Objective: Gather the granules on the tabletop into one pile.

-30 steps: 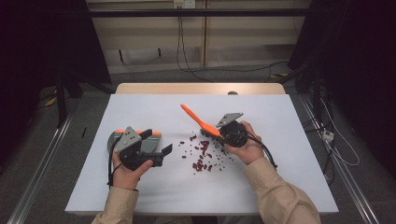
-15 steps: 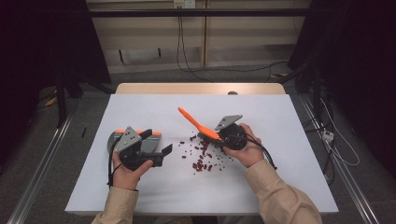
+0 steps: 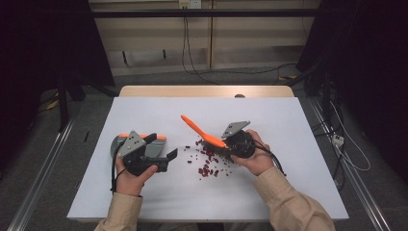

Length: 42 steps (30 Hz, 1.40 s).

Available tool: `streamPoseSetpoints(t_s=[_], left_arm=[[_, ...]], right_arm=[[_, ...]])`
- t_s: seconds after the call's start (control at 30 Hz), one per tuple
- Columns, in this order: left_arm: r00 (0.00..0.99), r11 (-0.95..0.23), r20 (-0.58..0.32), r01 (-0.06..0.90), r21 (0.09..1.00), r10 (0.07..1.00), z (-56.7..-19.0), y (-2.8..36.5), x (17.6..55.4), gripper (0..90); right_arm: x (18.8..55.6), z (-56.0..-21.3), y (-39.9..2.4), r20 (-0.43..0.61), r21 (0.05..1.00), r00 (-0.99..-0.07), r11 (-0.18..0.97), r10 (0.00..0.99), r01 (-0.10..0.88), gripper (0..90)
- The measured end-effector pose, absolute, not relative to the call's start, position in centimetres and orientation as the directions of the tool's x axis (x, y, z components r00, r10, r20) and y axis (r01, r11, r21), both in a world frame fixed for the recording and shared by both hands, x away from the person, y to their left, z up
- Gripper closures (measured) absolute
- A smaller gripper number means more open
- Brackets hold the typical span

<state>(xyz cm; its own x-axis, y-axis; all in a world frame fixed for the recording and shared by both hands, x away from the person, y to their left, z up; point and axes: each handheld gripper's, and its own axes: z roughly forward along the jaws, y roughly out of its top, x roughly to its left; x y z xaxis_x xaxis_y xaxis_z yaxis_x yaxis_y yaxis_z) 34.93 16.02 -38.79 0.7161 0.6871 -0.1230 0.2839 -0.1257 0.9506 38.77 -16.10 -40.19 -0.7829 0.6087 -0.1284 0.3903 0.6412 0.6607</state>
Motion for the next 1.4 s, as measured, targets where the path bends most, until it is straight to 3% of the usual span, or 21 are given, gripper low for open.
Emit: streamPoseSetpoints(t_s=[0.53,1.03,1.4], left_arm=[[0.714,-0.123,-0.133,0.295,0.947,0.687,-39.0,16.2,35.1,4.6],[0.71,-0.125,-0.138,0.304,0.944,0.691,-39.2,16.4,35.3,4.6],[0.705,-0.115,-0.144,0.307,0.945,0.695,-39.2,16.6,35.2,4.6]], right_arm=[[43.2,-39.5,-16.9,-0.132,0.715,-0.762,0.593,0.634,0.37,71.4],[46.1,-40.4,-15.1,-0.215,0.687,-0.797,0.667,0.565,0.287,71.3],[45.5,-41.2,-13.4,-0.248,0.647,-0.841,0.728,0.481,0.226,71.3]])
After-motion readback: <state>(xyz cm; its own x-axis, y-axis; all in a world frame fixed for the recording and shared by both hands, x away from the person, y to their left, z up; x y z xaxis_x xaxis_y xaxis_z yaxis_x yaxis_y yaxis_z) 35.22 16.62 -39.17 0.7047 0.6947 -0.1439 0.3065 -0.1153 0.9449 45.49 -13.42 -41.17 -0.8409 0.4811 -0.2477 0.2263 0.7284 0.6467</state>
